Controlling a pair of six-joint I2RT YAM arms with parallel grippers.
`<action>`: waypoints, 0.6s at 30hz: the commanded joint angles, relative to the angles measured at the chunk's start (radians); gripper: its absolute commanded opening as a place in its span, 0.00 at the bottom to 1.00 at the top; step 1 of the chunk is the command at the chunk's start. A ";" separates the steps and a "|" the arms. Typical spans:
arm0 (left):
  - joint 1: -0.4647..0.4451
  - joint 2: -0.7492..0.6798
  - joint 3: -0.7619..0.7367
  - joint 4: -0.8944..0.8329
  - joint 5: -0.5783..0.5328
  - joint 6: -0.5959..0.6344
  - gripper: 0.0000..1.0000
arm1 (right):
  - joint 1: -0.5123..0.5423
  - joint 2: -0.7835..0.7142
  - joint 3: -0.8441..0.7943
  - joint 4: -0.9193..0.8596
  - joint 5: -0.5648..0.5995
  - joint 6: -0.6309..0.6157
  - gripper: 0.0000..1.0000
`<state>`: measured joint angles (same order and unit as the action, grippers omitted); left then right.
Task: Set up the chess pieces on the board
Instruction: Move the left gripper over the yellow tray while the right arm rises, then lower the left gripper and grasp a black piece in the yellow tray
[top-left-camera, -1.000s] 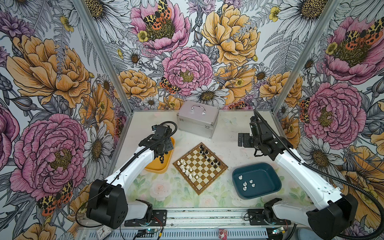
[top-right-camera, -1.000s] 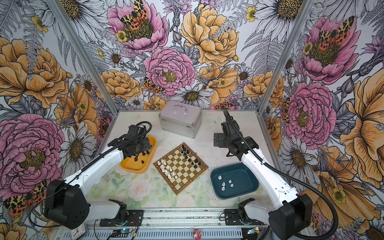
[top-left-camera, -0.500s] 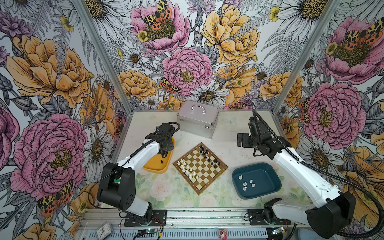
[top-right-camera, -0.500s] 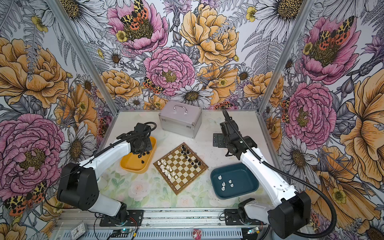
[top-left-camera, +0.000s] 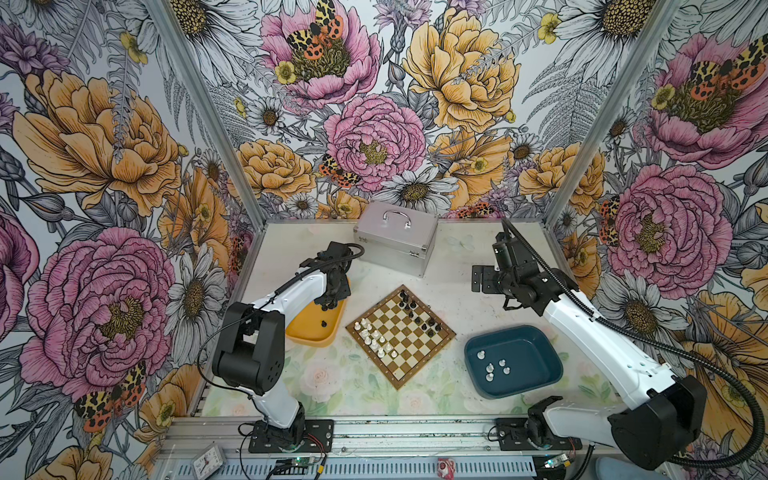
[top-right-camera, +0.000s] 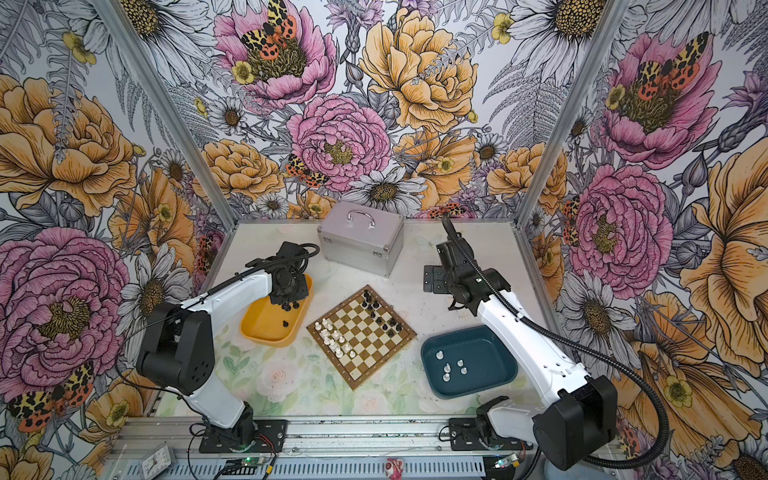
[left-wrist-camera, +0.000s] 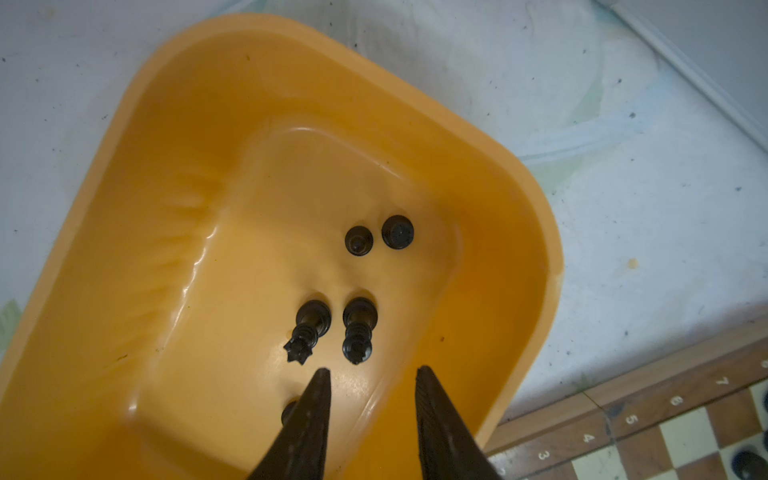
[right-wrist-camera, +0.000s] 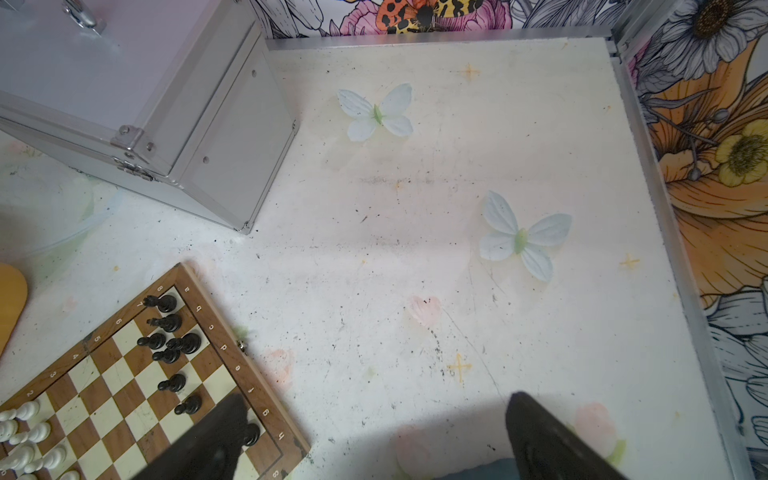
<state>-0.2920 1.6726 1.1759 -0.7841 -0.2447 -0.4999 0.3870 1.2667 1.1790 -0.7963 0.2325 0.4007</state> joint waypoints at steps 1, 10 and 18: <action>0.019 0.009 0.028 -0.015 0.019 0.015 0.36 | 0.007 0.015 0.039 -0.005 0.011 0.004 1.00; 0.033 0.053 0.047 -0.015 0.067 0.023 0.35 | 0.007 0.033 0.050 -0.009 0.023 0.002 1.00; 0.033 0.083 0.054 -0.015 0.073 0.027 0.32 | 0.008 0.032 0.039 -0.009 0.030 0.007 1.00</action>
<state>-0.2642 1.7443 1.2011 -0.7975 -0.1921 -0.4881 0.3870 1.2919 1.1942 -0.8043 0.2379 0.4007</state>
